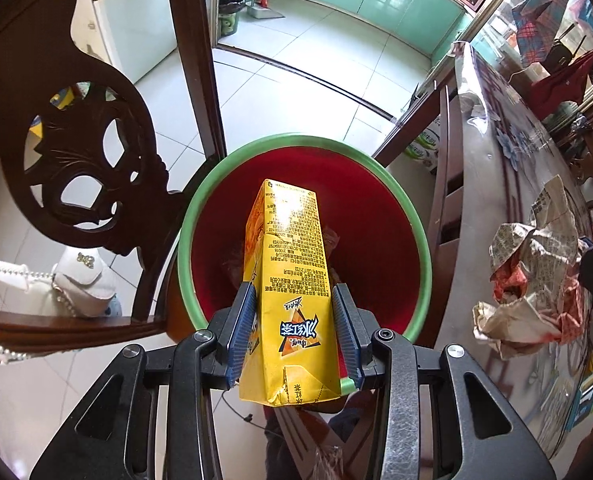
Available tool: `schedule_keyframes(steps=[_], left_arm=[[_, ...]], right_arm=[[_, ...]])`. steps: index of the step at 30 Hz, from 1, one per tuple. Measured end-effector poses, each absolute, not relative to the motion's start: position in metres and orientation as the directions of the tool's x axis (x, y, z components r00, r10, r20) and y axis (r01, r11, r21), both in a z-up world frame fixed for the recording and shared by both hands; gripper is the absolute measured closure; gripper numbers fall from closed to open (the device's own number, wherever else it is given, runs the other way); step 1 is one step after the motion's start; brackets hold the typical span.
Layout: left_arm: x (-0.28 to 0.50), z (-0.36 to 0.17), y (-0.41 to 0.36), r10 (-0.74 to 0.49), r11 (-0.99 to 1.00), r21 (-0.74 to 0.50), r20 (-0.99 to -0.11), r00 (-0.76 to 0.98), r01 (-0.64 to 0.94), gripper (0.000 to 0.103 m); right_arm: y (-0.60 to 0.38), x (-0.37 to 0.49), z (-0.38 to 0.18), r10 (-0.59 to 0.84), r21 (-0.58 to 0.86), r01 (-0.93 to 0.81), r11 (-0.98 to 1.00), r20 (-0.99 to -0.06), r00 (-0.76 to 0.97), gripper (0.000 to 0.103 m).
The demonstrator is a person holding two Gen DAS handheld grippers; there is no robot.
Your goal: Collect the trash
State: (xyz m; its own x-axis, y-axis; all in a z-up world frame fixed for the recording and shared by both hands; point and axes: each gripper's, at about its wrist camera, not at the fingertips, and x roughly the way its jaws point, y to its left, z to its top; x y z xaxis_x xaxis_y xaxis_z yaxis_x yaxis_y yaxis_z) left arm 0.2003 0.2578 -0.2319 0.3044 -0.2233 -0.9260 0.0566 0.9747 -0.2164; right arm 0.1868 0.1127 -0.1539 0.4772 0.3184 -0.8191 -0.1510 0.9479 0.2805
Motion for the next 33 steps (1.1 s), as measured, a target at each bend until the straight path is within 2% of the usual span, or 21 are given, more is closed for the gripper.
schedule_keyframes(steps=[9, 13, 16, 18, 24, 29, 31, 33], left_arm=[[0.216, -0.243, 0.259, -0.23, 0.973, -0.223, -0.935, 0.268, 0.057, 0.065], [0.219, -0.246, 0.262, -0.243, 0.97, -0.242, -0.937, 0.249, 0.034, 0.064], [0.22, -0.245, 0.265, -0.255, 0.966, -0.26, -0.933, 0.252, 0.017, 0.058], [0.218, -0.242, 0.268, -0.264, 0.962, -0.272, -0.928, 0.262, 0.004, 0.048], [0.21, -0.23, 0.275, -0.255, 0.96, -0.278, -0.919, 0.301, -0.035, 0.036], [0.195, -0.206, 0.275, -0.235, 0.964, -0.265, -0.9, 0.368, -0.033, 0.034], [0.187, -0.191, 0.27, -0.236, 0.965, -0.263, -0.873, 0.426, -0.003, 0.031], [0.178, -0.175, 0.263, -0.25, 0.963, -0.266, -0.843, 0.476, 0.034, 0.023]], right_arm=[[0.119, 0.2, -0.163, 0.327, 0.277, -0.176, 0.945, -0.826, 0.459, 0.063], [0.12, 0.201, -0.165, 0.33, 0.277, -0.182, 0.944, -0.824, 0.461, 0.059], [0.122, 0.204, -0.163, 0.331, 0.276, -0.185, 0.943, -0.822, 0.463, 0.054], [0.122, 0.204, -0.162, 0.336, 0.278, -0.19, 0.941, -0.82, 0.464, 0.054], [0.123, 0.203, -0.158, 0.342, 0.281, -0.198, 0.939, -0.815, 0.468, 0.053], [0.115, 0.189, -0.146, 0.335, 0.273, -0.194, 0.942, -0.807, 0.487, 0.053], [0.107, 0.179, -0.138, 0.307, 0.25, -0.18, 0.951, -0.806, 0.506, 0.046], [0.096, 0.167, -0.13, 0.282, 0.228, -0.166, 0.959, -0.799, 0.531, 0.04]])
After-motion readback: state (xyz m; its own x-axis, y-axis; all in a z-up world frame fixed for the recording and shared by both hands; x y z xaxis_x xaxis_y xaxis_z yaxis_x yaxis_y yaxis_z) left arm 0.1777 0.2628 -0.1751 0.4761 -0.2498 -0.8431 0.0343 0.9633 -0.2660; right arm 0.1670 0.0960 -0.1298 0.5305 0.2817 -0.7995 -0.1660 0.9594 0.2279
